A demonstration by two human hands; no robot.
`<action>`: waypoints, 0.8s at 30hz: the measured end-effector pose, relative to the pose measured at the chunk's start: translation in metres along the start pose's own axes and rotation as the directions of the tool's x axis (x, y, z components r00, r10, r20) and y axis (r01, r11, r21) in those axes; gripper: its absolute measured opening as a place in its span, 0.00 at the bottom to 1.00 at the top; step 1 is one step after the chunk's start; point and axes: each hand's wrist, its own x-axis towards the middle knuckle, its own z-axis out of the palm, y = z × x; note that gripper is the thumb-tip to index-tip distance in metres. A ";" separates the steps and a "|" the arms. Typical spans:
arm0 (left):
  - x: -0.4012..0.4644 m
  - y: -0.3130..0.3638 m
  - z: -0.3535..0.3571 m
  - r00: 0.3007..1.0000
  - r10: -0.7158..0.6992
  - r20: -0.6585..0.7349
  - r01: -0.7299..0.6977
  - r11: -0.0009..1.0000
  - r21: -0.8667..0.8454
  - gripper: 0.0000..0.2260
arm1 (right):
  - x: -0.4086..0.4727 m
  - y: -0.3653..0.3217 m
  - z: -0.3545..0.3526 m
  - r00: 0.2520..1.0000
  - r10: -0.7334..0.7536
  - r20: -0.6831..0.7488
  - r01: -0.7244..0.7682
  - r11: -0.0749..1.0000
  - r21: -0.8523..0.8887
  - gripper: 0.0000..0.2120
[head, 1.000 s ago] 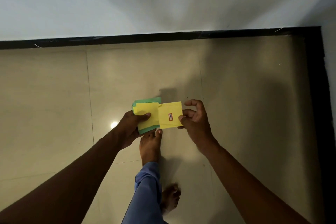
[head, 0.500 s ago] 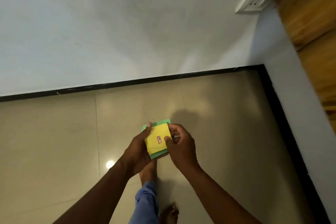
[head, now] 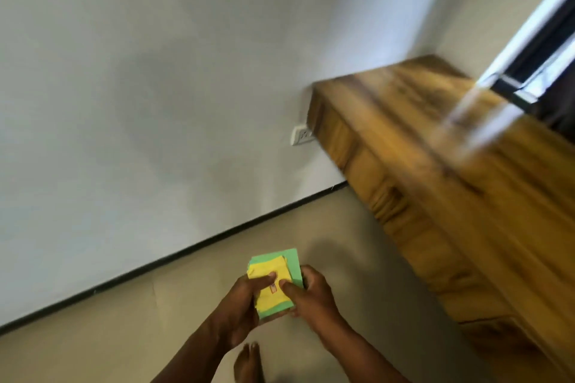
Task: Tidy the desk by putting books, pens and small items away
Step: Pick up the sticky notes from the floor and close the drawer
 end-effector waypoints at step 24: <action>0.069 0.167 0.236 0.925 0.290 0.247 -0.364 0.482 0.797 0.14 | 0.017 -0.158 -0.202 0.761 -0.030 -0.648 -0.093 0.984 -0.155 0.29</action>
